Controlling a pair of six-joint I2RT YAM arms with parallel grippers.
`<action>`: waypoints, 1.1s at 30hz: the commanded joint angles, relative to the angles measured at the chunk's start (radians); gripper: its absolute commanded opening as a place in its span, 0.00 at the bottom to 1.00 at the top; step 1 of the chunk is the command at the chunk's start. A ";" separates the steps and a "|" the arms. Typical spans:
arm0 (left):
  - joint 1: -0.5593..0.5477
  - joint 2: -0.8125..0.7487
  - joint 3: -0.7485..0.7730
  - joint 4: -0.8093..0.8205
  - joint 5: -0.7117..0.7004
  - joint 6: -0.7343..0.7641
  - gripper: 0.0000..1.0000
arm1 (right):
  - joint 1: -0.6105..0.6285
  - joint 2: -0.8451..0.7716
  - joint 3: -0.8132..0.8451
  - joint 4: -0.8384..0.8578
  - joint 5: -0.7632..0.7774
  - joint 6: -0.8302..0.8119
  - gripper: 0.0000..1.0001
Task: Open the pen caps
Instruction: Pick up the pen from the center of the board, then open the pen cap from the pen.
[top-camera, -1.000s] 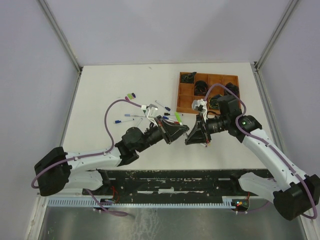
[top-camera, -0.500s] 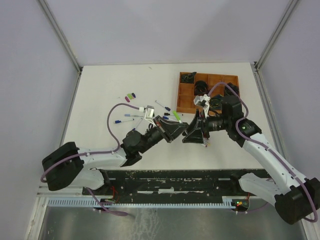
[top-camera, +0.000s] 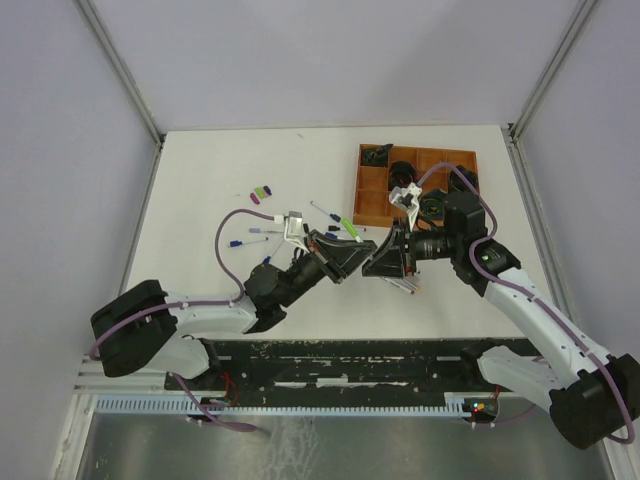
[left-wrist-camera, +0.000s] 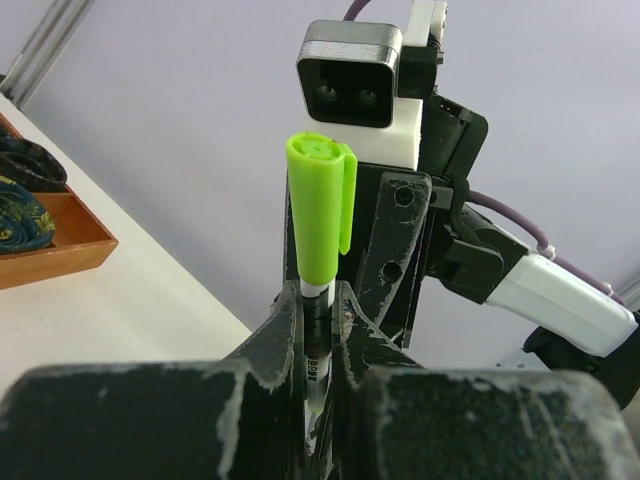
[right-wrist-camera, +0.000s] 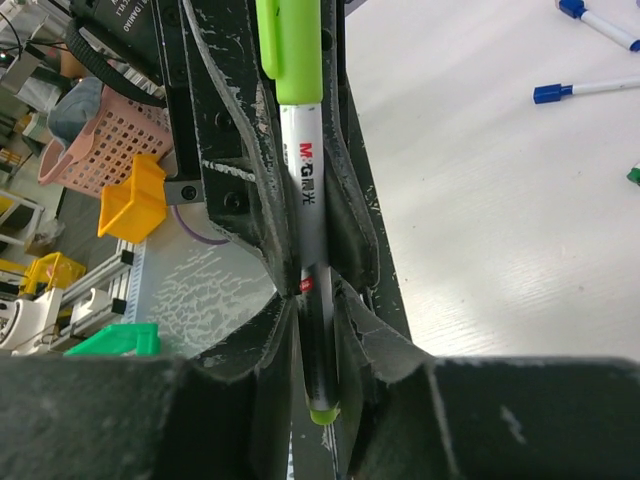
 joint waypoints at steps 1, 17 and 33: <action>-0.005 0.000 -0.011 0.059 -0.024 -0.017 0.03 | -0.003 -0.009 0.021 0.051 0.004 0.015 0.27; -0.005 0.035 0.018 0.044 0.013 -0.021 0.03 | -0.004 -0.004 0.026 0.044 0.015 0.013 0.27; 0.102 -0.106 -0.082 -0.013 -0.038 -0.124 0.75 | -0.026 -0.027 0.075 -0.102 0.016 -0.129 0.02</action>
